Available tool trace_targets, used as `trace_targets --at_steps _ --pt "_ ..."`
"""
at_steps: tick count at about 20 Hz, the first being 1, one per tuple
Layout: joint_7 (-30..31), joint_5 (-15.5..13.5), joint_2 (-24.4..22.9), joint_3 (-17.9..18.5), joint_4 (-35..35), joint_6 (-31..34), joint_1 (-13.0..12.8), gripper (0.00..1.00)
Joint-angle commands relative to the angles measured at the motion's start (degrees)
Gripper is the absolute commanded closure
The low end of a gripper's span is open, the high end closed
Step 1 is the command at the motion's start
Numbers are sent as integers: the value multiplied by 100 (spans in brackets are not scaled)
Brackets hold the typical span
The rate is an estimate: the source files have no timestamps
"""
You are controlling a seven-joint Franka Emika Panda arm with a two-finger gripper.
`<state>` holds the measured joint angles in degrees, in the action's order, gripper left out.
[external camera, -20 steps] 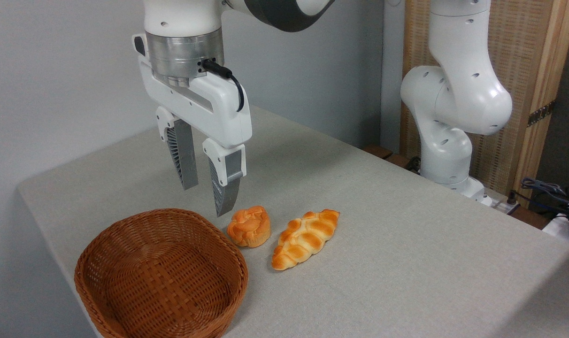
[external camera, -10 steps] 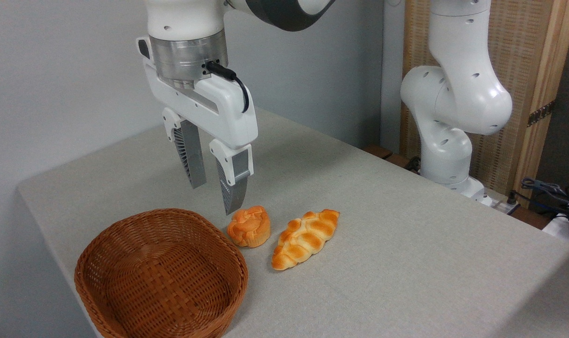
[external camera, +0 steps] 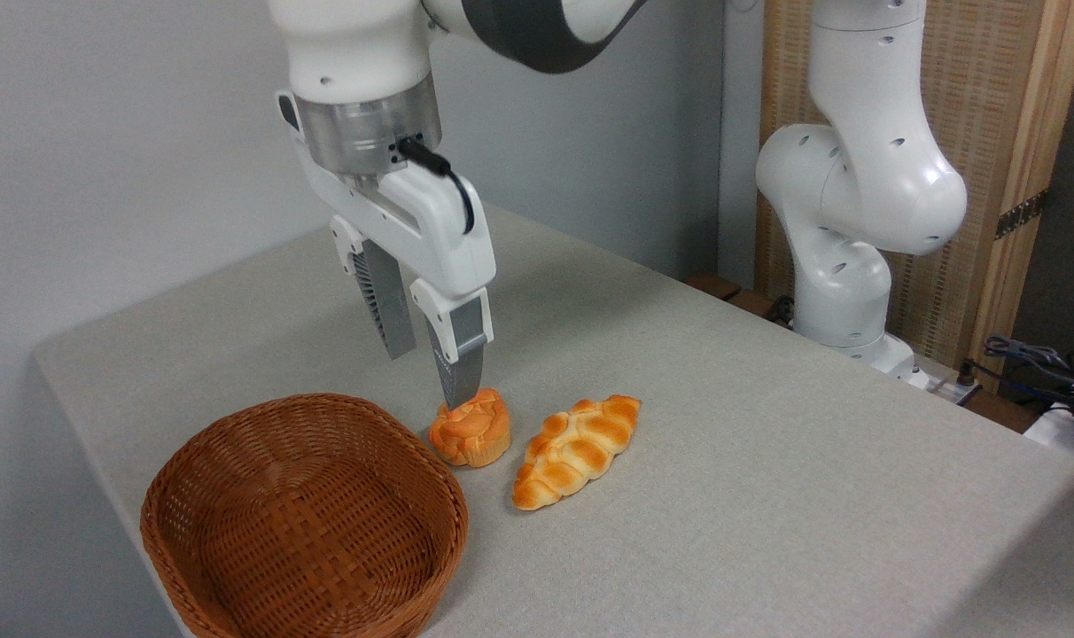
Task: Put bread into the basket
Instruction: 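Lower the gripper fingers around the round bun and close on it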
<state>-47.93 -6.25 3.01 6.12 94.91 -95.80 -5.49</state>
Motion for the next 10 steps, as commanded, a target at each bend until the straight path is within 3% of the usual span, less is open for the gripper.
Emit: trace_targets --at_steps 1,10 --pt "-191 -34 -55 -128 317 -26 -66 0" --pt "-199 -25 -99 -559 1117 -790 -92 0"
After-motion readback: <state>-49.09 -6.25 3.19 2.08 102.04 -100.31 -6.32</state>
